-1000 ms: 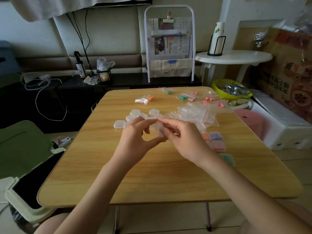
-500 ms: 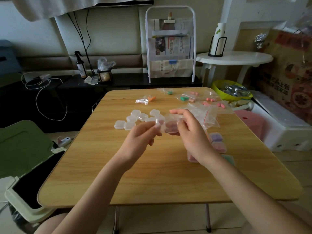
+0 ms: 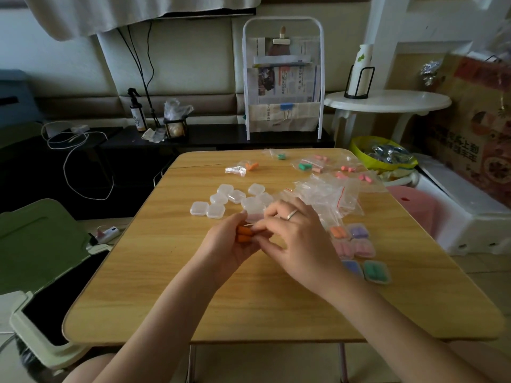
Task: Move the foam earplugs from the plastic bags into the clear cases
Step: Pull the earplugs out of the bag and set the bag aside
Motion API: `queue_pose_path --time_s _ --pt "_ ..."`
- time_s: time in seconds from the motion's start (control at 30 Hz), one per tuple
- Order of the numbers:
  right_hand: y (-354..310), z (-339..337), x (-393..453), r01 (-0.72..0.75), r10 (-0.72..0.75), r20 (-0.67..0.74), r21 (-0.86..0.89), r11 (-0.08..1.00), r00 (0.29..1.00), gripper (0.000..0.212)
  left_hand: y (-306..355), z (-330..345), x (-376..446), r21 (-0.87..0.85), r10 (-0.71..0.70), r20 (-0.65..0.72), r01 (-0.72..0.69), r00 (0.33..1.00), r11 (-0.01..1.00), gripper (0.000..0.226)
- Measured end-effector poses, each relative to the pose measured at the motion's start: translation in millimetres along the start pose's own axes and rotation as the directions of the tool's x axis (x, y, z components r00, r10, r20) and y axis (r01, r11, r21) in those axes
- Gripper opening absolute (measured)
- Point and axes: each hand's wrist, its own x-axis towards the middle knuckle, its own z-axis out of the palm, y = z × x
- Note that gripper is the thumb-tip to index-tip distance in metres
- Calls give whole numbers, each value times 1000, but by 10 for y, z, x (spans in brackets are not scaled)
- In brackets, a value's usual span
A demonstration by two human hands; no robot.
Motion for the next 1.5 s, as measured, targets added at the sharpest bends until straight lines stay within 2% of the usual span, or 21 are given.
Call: queue_pose_path --time_s 0.2,0.37,0.5,0.57,0.63,0.67,0.73,0.83,0.93,1.1,1.23,1.37,1.43,1.5 --pt "-69 153 -29 -34 40 55 -106 994 998 25 -24 37 -32 5 -60 18 59 998 998 33" --pt "-84 159 -30 -123 119 69 55 991 991 20 -42 13 -15 67 -7 -20 9 1000 998 33" --pt "-55 152 -29 -92 91 62 15 996 994 18 -42 21 -18 -25 -26 -16 25 1000 999 36" --pt "-86 143 -25 -129 122 59 137 982 991 15 -57 32 11 -43 -35 -58 33 998 999 35" --pt "-93 102 1 -224 227 25 296 928 974 15 -71 29 57 -65 -49 -117 42 992 997 29" --pt "-68 76 19 -253 274 -23 321 913 961 16 -74 28 75 -53 -43 -148 36 988 998 27" --pt "24 23 55 -291 333 -94 305 907 938 16 -89 8 106 106 49 -196 -29 979 994 29" --pt "126 -17 67 -331 347 -2 291 898 938 10 -112 -5 105 330 201 -188 -131 961 935 34" --pt "147 22 35 -348 337 89 237 907 937 8 -103 -11 89 315 199 -187 -134 962 940 34" --pt "103 28 21 -319 300 123 197 927 946 12 -90 -35 87 375 229 -173 -151 958 915 36" --pt "73 35 3 -341 306 171 239 909 936 13 -72 -89 115 267 173 -170 -124 970 956 36" --pt "64 -10 10 -381 267 336 344 858 903 19 -29 -152 170 45 52 -169 -45 984 998 35" --pt "48 -8 10 -337 238 298 347 875 925 21 -8 -152 175 -61 -16 -125 8 992 998 35" --pt "28 7 15 -315 248 220 363 877 944 19 2 -141 168 -94 -53 -67 47 996 994 36"
